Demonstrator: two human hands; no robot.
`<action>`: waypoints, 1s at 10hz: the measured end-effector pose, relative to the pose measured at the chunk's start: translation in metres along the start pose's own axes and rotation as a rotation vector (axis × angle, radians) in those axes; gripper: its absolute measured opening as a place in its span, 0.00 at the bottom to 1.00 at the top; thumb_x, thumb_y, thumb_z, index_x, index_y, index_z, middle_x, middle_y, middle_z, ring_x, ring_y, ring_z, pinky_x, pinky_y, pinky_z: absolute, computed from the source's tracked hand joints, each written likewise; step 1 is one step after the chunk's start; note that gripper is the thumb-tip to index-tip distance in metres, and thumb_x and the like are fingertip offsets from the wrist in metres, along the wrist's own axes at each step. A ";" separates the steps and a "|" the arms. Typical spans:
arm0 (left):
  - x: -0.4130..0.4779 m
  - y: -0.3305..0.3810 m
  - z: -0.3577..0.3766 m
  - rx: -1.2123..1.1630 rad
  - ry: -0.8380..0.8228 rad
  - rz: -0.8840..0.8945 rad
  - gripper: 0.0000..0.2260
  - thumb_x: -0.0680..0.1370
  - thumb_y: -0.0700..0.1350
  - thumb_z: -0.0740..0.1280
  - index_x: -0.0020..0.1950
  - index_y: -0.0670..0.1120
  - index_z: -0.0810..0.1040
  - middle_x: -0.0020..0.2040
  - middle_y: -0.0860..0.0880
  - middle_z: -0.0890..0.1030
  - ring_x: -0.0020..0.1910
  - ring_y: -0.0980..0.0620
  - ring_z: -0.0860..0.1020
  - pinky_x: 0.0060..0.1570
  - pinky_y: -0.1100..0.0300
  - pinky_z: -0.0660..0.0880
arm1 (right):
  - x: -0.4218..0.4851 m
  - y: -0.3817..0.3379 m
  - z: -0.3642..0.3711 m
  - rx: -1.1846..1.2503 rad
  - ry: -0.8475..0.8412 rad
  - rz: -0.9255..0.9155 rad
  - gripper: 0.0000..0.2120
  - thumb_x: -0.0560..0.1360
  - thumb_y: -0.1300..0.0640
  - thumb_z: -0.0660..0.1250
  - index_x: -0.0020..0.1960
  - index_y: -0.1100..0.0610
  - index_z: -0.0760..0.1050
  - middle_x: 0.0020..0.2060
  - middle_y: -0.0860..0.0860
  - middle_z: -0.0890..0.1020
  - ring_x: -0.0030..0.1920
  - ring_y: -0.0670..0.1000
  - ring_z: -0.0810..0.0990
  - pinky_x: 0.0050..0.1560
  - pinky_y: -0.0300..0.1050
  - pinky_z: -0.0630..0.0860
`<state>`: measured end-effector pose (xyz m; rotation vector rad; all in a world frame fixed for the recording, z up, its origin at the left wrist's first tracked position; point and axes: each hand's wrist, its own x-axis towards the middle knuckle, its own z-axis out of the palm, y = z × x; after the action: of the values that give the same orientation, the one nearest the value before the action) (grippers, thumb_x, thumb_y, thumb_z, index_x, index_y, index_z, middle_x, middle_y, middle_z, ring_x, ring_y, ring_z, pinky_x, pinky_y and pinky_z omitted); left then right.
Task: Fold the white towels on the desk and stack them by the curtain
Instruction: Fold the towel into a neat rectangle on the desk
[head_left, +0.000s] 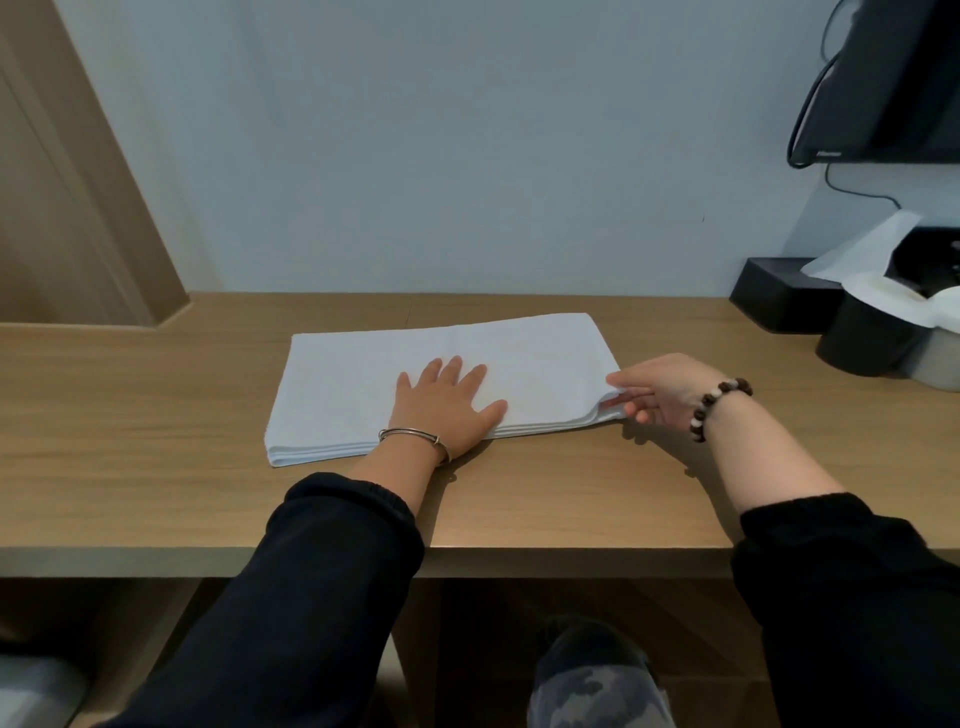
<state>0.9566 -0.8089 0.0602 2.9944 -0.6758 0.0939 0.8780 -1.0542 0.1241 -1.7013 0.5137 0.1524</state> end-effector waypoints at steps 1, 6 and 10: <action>0.000 0.000 0.000 0.000 0.002 0.003 0.29 0.78 0.66 0.44 0.77 0.57 0.50 0.79 0.50 0.50 0.77 0.47 0.48 0.71 0.39 0.47 | 0.004 0.002 0.001 -0.133 0.114 -0.029 0.09 0.75 0.62 0.69 0.51 0.67 0.77 0.35 0.56 0.80 0.27 0.46 0.72 0.24 0.36 0.69; -0.001 0.001 -0.001 -0.007 -0.022 -0.015 0.29 0.78 0.65 0.45 0.77 0.57 0.51 0.79 0.50 0.50 0.77 0.47 0.48 0.71 0.40 0.47 | 0.028 0.014 -0.004 -0.349 0.256 0.034 0.10 0.70 0.56 0.74 0.40 0.62 0.77 0.33 0.53 0.78 0.30 0.49 0.74 0.30 0.42 0.73; -0.026 -0.021 -0.050 -0.101 0.020 0.354 0.14 0.74 0.57 0.69 0.56 0.52 0.81 0.54 0.53 0.79 0.53 0.53 0.75 0.50 0.59 0.70 | 0.014 0.014 0.008 -0.535 0.302 -0.030 0.14 0.74 0.53 0.70 0.50 0.65 0.78 0.37 0.55 0.80 0.30 0.51 0.77 0.39 0.45 0.77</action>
<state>0.9404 -0.7747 0.1067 2.7429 -1.1623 0.1041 0.8863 -1.0513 0.1047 -2.2718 0.7146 0.0076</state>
